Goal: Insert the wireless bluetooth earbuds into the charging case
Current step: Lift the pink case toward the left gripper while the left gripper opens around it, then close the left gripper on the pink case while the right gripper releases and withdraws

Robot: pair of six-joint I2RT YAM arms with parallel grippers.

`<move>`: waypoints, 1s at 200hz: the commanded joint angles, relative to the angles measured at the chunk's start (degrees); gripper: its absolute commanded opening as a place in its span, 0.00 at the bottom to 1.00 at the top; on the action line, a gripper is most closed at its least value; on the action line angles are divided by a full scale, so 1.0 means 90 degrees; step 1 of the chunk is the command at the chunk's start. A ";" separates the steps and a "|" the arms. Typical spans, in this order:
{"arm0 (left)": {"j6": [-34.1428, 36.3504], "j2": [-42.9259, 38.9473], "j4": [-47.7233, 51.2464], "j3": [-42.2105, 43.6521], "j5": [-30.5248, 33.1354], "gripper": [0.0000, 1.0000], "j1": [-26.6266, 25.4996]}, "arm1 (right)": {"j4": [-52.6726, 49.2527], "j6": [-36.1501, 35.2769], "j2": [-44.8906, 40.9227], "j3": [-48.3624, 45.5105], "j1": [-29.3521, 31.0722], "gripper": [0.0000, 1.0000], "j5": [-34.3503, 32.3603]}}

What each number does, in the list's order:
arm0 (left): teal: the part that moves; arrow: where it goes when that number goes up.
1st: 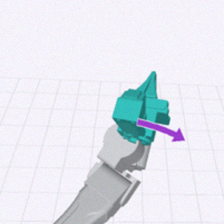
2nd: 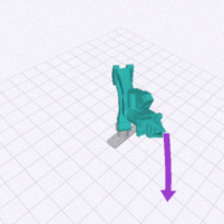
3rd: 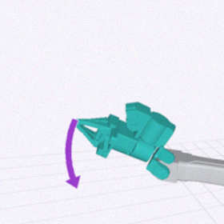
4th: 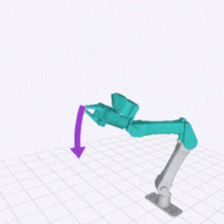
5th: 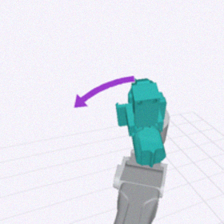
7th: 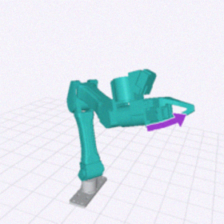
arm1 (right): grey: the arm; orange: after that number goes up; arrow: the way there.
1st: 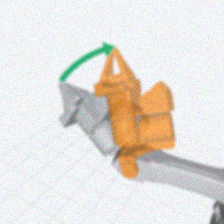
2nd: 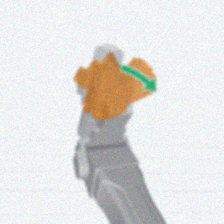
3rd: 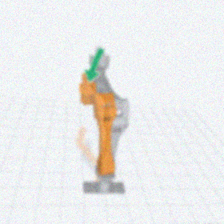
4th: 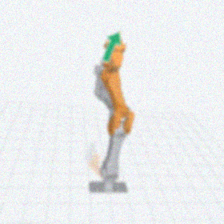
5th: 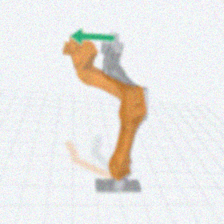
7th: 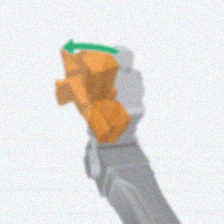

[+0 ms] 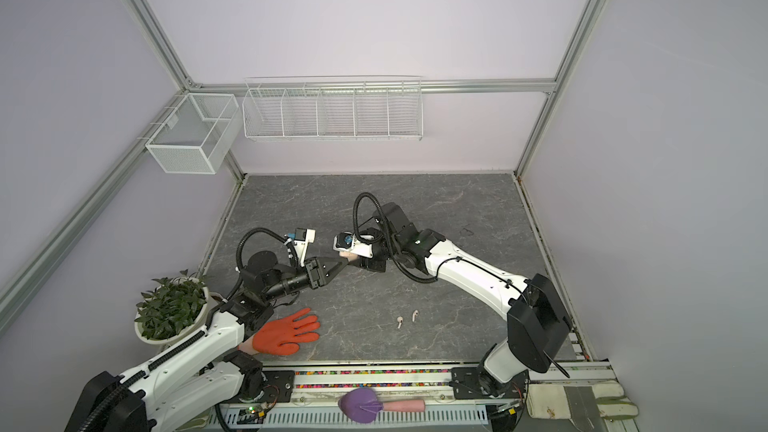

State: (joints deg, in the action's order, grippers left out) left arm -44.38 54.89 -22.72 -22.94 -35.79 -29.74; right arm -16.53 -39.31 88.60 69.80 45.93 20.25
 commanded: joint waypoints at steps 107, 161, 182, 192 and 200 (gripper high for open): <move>-0.0228 0.0457 -0.0993 -0.0117 -0.0169 0.29 -0.0007 | 0.0158 -0.0125 -0.0027 -0.0007 0.0023 0.20 0.0328; -0.0148 0.0331 -0.0886 -0.0078 -0.0089 0.26 -0.0007 | 0.0204 0.0056 0.0009 0.0089 0.0067 0.37 0.0285; -0.0091 0.0300 -0.0872 -0.0073 -0.0109 0.26 -0.0007 | 0.0205 0.0177 -0.0043 0.0164 0.0115 0.59 0.0117; -0.0051 0.0287 -0.0916 -0.0045 -0.0127 0.25 -0.0007 | 0.0186 0.0153 -0.0136 0.0150 0.0169 0.65 -0.0014; 0.0000 0.0258 -0.0937 -0.0022 -0.0101 0.25 -0.0007 | 0.0154 0.0151 -0.0261 0.0144 0.0198 0.68 -0.0120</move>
State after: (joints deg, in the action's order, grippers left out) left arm -45.71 58.70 -28.27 -22.94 -35.86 -29.63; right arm -15.75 -38.11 88.58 70.19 46.33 20.60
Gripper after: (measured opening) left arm 0.253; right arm 0.641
